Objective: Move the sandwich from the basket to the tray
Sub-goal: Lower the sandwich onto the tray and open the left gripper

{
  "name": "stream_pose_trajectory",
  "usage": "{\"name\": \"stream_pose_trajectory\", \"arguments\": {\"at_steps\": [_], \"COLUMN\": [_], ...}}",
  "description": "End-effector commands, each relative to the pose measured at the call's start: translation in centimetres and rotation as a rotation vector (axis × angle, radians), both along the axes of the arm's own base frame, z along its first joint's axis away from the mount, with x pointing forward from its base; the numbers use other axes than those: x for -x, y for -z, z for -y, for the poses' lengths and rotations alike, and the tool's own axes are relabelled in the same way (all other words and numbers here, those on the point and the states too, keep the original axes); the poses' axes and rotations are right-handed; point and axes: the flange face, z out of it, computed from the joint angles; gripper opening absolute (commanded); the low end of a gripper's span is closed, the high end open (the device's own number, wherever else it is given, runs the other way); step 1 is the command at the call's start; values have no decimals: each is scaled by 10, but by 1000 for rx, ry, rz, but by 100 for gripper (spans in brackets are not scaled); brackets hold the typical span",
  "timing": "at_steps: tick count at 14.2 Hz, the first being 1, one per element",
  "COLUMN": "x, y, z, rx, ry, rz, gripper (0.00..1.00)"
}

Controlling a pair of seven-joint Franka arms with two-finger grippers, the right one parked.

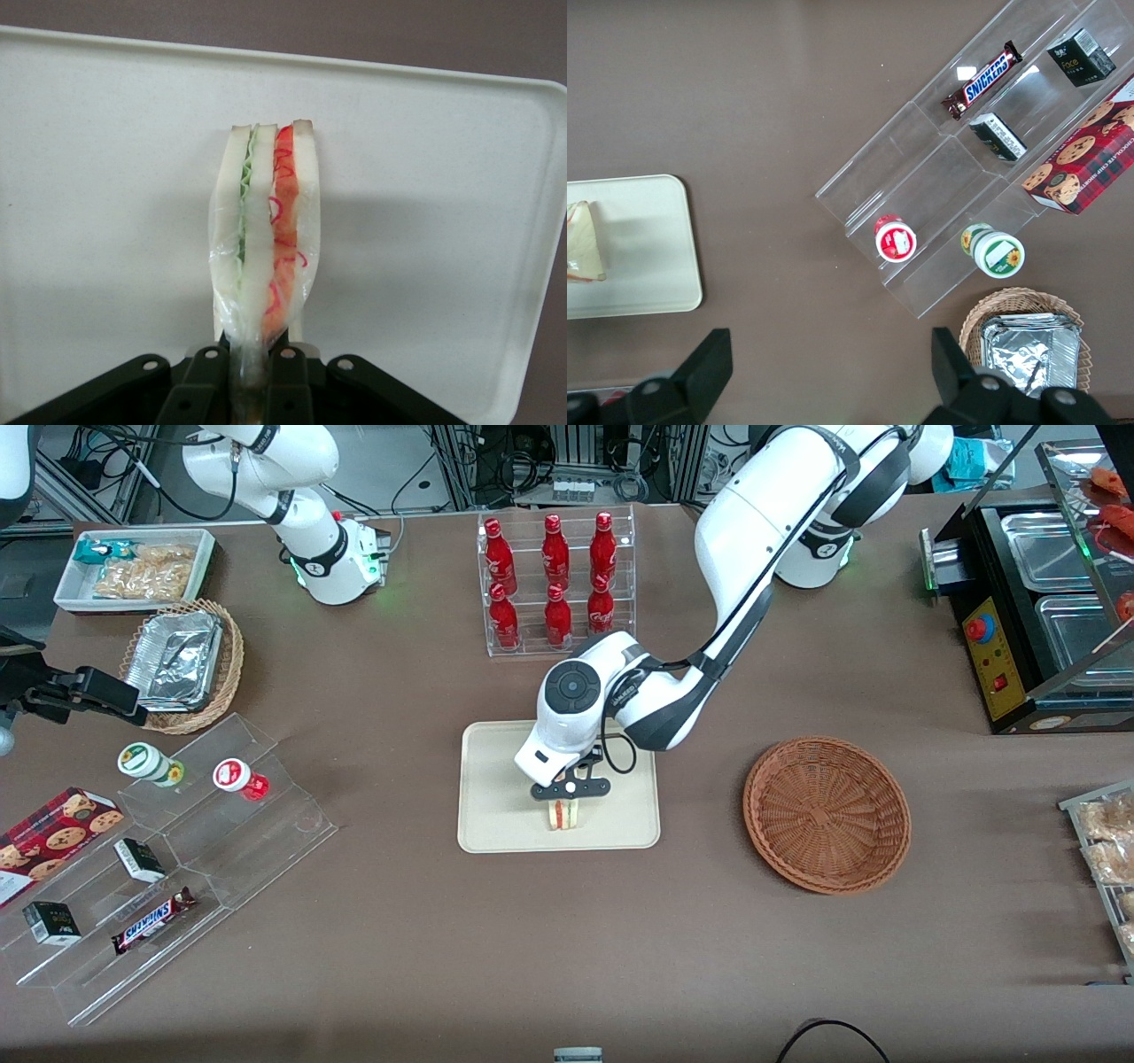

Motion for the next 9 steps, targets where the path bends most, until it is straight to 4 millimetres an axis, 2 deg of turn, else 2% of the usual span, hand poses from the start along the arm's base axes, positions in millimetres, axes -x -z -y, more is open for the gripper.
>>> {"name": "stream_pose_trajectory", "arguments": {"at_steps": [1, 2, 3, 4, 5, 7, 9], "x": [-1, -1, 4, 4, 4, 3, 0], "y": [2, 2, 2, 2, -1, -9, -35], "z": [6, 6, 12, 12, 12, 12, 9], "rx": [0, 0, 5, 7, 8, 10, 18], "ry": [-19, -19, -14, -28, -49, -62, -58], "rz": [21, 21, 20, 14, 15, 27, 55], "gripper": [13, 17, 33, 75, 100, 100, 100]}}
